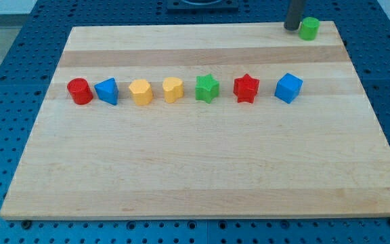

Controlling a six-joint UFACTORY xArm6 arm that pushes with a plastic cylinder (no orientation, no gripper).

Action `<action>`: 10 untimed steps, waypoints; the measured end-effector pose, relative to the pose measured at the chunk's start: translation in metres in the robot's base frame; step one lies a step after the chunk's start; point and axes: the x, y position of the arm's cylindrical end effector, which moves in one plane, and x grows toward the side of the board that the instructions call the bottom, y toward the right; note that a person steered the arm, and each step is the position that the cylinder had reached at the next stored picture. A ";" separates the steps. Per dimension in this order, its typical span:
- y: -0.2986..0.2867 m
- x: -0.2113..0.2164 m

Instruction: Push the cube into the red star

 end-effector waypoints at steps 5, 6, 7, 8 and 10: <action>-0.001 0.142; -0.001 0.149; -0.001 0.149; -0.001 0.164; -0.031 0.203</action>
